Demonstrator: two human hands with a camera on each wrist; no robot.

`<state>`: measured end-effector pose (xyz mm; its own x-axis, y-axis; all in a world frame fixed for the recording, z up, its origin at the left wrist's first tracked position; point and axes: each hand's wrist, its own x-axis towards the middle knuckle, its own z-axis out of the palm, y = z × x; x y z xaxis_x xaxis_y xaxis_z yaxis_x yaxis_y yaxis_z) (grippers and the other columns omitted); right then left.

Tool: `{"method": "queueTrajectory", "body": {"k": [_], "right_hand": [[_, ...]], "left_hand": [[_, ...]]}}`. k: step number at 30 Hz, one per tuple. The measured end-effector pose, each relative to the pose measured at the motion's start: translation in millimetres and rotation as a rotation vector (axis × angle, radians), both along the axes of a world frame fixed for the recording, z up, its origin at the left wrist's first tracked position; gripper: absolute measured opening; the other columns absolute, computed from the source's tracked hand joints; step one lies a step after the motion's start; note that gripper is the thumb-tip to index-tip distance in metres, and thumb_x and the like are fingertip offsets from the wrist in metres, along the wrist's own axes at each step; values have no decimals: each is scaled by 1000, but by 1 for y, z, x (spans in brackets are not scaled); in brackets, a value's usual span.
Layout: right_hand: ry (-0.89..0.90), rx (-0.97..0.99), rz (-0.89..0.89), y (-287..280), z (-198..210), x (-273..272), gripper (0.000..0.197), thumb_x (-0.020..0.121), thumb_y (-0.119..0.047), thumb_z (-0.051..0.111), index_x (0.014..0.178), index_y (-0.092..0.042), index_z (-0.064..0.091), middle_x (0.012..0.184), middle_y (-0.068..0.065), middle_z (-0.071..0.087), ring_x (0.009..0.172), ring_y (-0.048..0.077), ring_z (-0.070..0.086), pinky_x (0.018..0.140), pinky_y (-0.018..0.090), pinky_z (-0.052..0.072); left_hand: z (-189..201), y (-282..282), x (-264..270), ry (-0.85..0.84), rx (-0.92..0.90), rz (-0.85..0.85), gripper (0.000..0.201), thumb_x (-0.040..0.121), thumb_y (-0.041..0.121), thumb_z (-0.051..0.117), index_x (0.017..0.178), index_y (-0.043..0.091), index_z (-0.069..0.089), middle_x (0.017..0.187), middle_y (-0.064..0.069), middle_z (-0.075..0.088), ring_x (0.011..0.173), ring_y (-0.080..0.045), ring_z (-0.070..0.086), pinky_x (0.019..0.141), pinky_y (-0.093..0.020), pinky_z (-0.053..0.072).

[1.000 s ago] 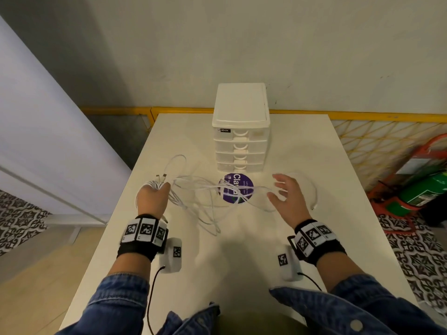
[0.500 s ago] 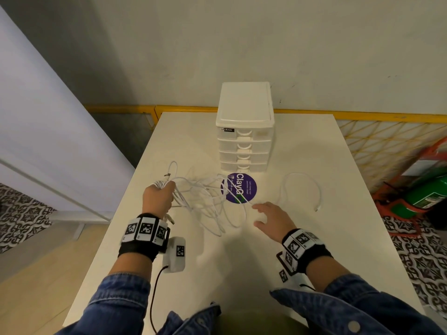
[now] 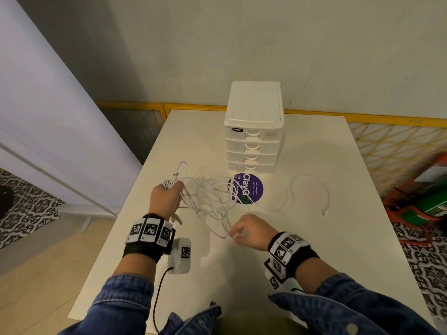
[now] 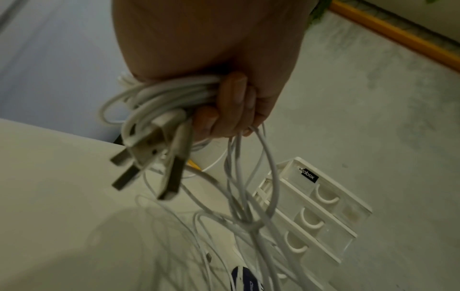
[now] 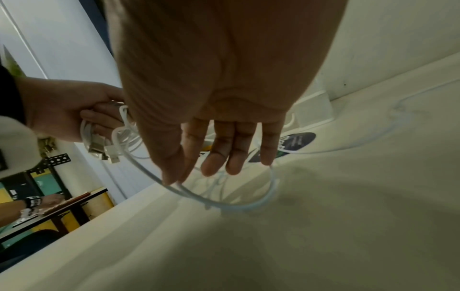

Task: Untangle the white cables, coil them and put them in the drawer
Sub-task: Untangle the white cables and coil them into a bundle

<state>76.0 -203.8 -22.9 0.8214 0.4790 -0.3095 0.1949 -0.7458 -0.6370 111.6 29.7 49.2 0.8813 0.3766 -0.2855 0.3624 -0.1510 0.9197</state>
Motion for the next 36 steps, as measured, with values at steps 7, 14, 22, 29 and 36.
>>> {"method": "queueTrajectory", "body": {"k": [7,14,22,29,36], "right_hand": [[150,-95,-241,-35,9,-2,17,85,-36,60,95,-22,57,99,-2,59,103,22,58,88,29,42],[160,-206,-828,-105,-1,12,113,56,-70,71,139,-8,26,121,13,61,111,29,58,94,38,47],[175,-271,-559,-93,3,12,61,79,-41,65,132,-19,45,132,4,54,119,22,52,103,38,38],[-49,-76,-386,-42,23,11,26,93,-32,49,111,-16,59,100,3,67,98,23,62,88,34,47],[-133,366,-162,15,55,1,35,93,-32,53,127,-26,57,111,-6,69,89,1,62,82,15,45]], "left_hand": [[5,13,-1,-12,57,150,18,81,16,54,66,7,48,56,-7,45,49,-21,37,48,-27,32],[1,23,-3,-33,-24,256,19,81,13,53,65,12,42,57,-6,41,47,-19,32,46,-26,27],[0,-10,2,-21,-109,1,31,85,10,55,57,12,43,38,4,38,33,-13,31,38,-19,26],[2,-28,0,-6,-181,-146,25,85,8,56,62,10,47,39,3,34,34,-13,25,38,-19,21],[-5,-52,-9,140,-137,-403,47,88,40,62,51,16,46,39,2,32,33,-14,25,36,-18,22]]}}
